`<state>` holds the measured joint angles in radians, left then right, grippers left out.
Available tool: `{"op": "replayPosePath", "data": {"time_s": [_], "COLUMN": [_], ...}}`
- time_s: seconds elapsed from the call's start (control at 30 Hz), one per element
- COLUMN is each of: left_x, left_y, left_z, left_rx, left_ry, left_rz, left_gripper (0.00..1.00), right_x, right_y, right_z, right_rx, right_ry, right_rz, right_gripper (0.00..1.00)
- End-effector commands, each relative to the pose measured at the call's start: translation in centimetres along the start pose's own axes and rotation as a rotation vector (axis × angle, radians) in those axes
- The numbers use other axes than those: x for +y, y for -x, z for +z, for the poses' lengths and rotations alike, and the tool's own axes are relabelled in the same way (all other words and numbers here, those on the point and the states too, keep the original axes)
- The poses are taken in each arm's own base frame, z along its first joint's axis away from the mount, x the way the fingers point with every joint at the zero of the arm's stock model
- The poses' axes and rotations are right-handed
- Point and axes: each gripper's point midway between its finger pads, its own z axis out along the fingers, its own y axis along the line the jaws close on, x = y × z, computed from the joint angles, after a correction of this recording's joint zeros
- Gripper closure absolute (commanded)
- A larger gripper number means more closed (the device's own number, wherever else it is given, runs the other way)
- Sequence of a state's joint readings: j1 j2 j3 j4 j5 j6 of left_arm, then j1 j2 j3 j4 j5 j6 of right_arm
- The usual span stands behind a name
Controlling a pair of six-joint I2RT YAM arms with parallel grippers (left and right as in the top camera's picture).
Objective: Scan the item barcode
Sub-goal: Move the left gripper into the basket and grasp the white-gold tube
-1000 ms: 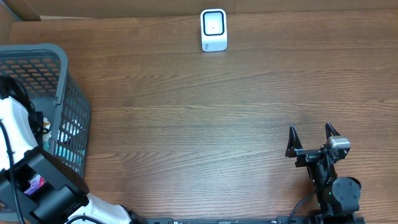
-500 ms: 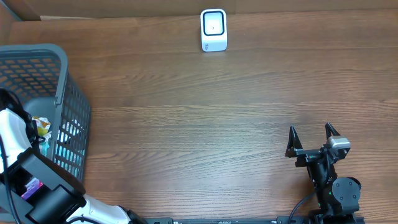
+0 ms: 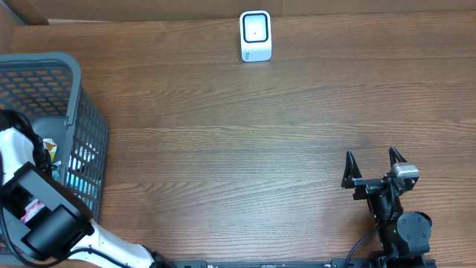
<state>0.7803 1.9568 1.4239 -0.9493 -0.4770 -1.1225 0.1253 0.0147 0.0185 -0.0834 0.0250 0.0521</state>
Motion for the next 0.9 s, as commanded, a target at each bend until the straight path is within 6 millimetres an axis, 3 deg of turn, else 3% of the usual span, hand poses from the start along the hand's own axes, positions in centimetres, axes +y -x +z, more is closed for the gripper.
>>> {"op": "replayPosePath", "data": {"time_s": [0.0,0.03,0.1,0.3,0.53,0.77,0.87], "left_x": [0.8,0.8,0.6,-0.2,-2.6,-2.2,-1.3], "left_y": [-1.7,-1.6,-1.4,-0.2,1.5,4.4,5.5], "left_z": [2.8,2.7,2.3,-0.9,-8.8,-17.2,-19.8], "left_rx": [0.038,0.038,0.04,0.062,0.144,0.105,0.066], "left_ry": [0.081,0.079,0.067,-0.001,-0.243,-0.452,-0.513], "left_rz": [0.04,0.039,0.058,0.088,0.107,0.09,0.067], "left_gripper": [0.7,0.8,0.88,0.91,0.95,0.92,0.9], "right_x": [0.2,0.2,0.2,0.2,0.2,0.2,0.2], "right_y": [-0.2,-0.2,-0.2,-0.2,-0.2,-0.2,-0.2], "right_z": [0.0,0.0,0.0,0.0,0.0,0.0,0.0], "right_rx": [-0.003,-0.003,-0.003,-0.003,-0.003,-0.003,-0.003], "right_ry": [0.009,0.009,0.009,0.009,0.009,0.009,0.009], "right_rz": [0.008,0.008,0.008,0.008,0.008,0.008,0.008], "right_gripper": [0.0,0.0,0.0,0.0,0.0,0.0,0.0]}}
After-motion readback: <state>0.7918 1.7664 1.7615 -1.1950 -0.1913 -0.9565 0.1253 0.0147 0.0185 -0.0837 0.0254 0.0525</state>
